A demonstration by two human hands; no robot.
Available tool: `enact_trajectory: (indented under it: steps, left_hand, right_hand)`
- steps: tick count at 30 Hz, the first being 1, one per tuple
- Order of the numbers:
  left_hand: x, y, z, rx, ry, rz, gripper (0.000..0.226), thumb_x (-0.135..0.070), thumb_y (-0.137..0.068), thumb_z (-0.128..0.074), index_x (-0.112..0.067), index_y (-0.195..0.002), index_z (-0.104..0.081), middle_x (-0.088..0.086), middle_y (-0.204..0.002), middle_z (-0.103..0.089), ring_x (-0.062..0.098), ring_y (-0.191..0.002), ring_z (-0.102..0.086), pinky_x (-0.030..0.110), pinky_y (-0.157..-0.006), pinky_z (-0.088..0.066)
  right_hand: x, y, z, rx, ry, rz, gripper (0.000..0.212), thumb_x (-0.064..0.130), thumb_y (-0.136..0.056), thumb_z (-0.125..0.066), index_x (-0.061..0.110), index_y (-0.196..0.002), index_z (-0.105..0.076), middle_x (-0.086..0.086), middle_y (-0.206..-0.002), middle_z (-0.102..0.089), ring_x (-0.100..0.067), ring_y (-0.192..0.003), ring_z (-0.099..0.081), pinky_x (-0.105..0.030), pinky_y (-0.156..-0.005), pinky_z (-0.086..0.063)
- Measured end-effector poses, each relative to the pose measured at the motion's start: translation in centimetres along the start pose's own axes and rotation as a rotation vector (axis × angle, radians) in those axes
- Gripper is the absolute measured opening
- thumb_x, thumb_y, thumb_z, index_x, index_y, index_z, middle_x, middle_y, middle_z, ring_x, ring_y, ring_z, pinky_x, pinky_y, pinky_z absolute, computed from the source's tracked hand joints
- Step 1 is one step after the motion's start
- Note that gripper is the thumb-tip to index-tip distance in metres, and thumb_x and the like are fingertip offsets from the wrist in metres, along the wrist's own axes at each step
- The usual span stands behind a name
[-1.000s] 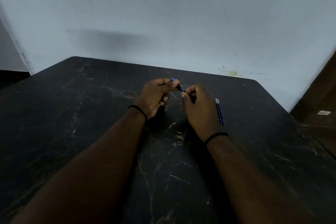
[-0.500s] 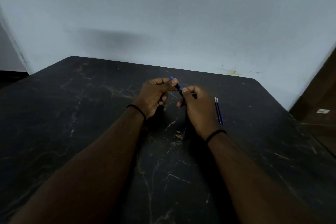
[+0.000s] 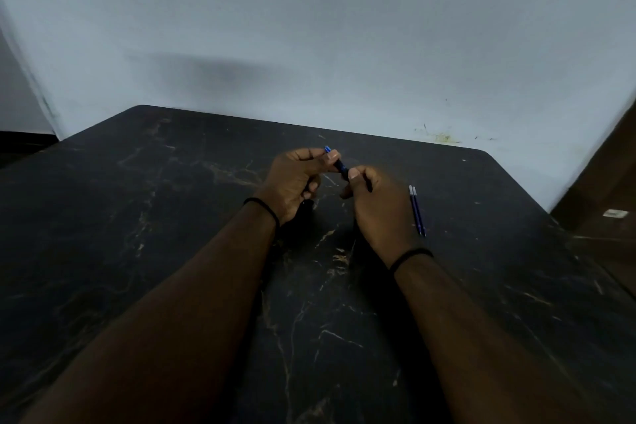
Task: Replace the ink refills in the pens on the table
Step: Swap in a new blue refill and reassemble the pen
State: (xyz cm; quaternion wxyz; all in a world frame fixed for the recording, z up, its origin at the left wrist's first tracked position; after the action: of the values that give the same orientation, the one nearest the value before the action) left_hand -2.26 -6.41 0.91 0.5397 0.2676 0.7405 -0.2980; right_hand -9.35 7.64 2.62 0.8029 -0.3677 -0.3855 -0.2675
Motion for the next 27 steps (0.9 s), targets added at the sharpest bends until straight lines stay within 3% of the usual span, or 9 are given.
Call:
enact_trajectory:
  steps: [2,5,8,12,16,19,23,27]
  left_hand:
    - [-0.07,0.06,-0.11,0.002,0.006,-0.001,0.008,-0.018,-0.089,-0.071,-0.016,-0.083,-0.076,0.005,-0.081,-0.076,0.005,-0.04,-0.037,0.017,-0.034,-0.028]
    - [-0.23,0.16,-0.08,-0.013,0.015,0.0,0.008,-0.017,-0.089,-0.07,-0.015,-0.084,-0.075,0.003,-0.078,-0.076,0.004,-0.039,-0.036,0.016,-0.033,-0.026]
    - [-0.26,0.3,-0.1,-0.01,0.001,-0.001,0.008,-0.018,-0.09,-0.069,-0.015,-0.085,-0.076,0.003,-0.081,-0.076,0.005,-0.04,-0.036,0.017,-0.034,-0.026]
    - [-0.22,0.28,-0.12,-0.01,-0.008,-0.003,0.007,-0.017,-0.09,-0.069,-0.013,-0.087,-0.074,0.005,-0.084,-0.076,0.005,-0.04,-0.036,0.017,-0.034,-0.027]
    - [-0.13,0.19,-0.11,-0.015,0.011,0.0,0.007,-0.016,-0.09,-0.069,-0.013,-0.086,-0.074,0.002,-0.077,-0.076,0.005,-0.038,-0.036,0.016,-0.033,-0.026]
    - [-0.08,0.18,-0.03,-0.018,0.01,0.0,0.007,-0.016,-0.089,-0.07,-0.013,-0.084,-0.074,0.003,-0.078,-0.076,0.004,-0.038,-0.036,0.016,-0.033,-0.026]
    - [-0.08,0.2,-0.16,-0.004,-0.011,0.0,0.007,-0.017,-0.089,-0.07,-0.012,-0.086,-0.074,0.004,-0.08,-0.076,0.005,-0.039,-0.036,0.017,-0.034,-0.027]
    - [-0.09,0.27,-0.3,0.004,-0.021,0.005,0.009,-0.017,-0.09,-0.069,-0.009,-0.09,-0.072,-0.002,-0.07,-0.073,0.004,-0.038,-0.036,0.017,-0.033,-0.027]
  right_hand:
    - [0.04,-0.11,-0.09,-0.004,-0.043,-0.014,0.007,0.03,-0.097,-0.061,0.023,-0.095,-0.063,0.006,-0.087,-0.068,-0.008,-0.079,-0.062,-0.026,-0.067,-0.045]
    - [-0.05,-0.18,0.17,-0.04,-0.039,-0.015,0.014,0.022,-0.088,-0.073,0.019,-0.094,-0.062,0.004,-0.088,-0.066,-0.01,-0.079,-0.061,-0.023,-0.067,-0.047]
    - [-0.13,-0.13,0.39,-0.035,-0.027,-0.022,0.008,0.024,-0.093,-0.067,0.019,-0.086,-0.066,0.003,-0.083,-0.069,-0.012,-0.077,-0.063,-0.028,-0.067,-0.048]
    - [-0.08,-0.14,-0.13,0.013,0.047,-0.025,0.034,0.031,-0.104,-0.047,0.014,-0.088,-0.071,-0.006,-0.084,-0.071,-0.021,-0.078,-0.064,-0.037,-0.074,-0.049]
    - [-0.09,-0.13,-0.18,-0.002,-0.051,-0.022,0.009,0.03,-0.095,-0.064,0.022,-0.092,-0.061,0.005,-0.085,-0.066,-0.011,-0.078,-0.061,-0.029,-0.068,-0.047]
    - [-0.16,-0.16,0.14,-0.011,-0.022,-0.003,0.009,0.022,-0.094,-0.065,0.02,-0.086,-0.063,0.003,-0.082,-0.067,-0.014,-0.078,-0.062,-0.031,-0.07,-0.049]
    - [-0.11,-0.18,0.06,0.019,0.06,0.007,0.031,0.031,-0.103,-0.049,0.015,-0.089,-0.071,-0.003,-0.084,-0.071,-0.019,-0.08,-0.065,-0.037,-0.076,-0.051]
    - [-0.23,-0.11,-0.2,0.012,-0.009,-0.005,0.013,0.032,-0.091,-0.068,0.023,-0.095,-0.06,0.007,-0.086,-0.065,-0.009,-0.079,-0.061,-0.028,-0.069,-0.049]
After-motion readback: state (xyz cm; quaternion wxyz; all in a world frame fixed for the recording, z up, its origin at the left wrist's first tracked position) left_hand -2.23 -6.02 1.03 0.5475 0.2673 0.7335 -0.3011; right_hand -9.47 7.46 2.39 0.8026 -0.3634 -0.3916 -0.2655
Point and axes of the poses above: each hand's wrist, its own y-axis away from the middle knuckle, its own z-axis out of the back of the hand, x = y × z, the point moved 7 cm from there along -y, towards the middle knuckle
